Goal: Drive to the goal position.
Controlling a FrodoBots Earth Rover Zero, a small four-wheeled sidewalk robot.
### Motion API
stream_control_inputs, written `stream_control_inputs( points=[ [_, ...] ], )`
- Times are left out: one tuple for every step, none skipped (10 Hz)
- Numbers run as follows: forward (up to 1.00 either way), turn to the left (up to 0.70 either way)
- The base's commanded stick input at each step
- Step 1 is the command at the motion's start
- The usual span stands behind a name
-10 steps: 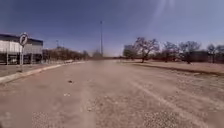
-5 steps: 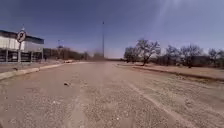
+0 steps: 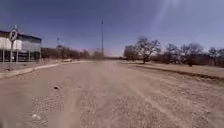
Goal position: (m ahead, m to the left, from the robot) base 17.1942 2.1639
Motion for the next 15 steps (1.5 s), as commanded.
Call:
stream_control_inputs(
  points=[
    [1.0,0.0],
    [1.0,0.0],
    [1.0,0.0],
    [1.0,0.0],
    [1.0,0.0],
    [1.0,0.0],
    [1.0,0.0],
    [1.0,0.0],
    [1.0,0.0],
    [1.0,0.0],
    [1.0,0.0],
    [1.0,0.0],
    [1.0,0.0],
    [1.0,0.0],
    [1.0,0.0]
  ],
)
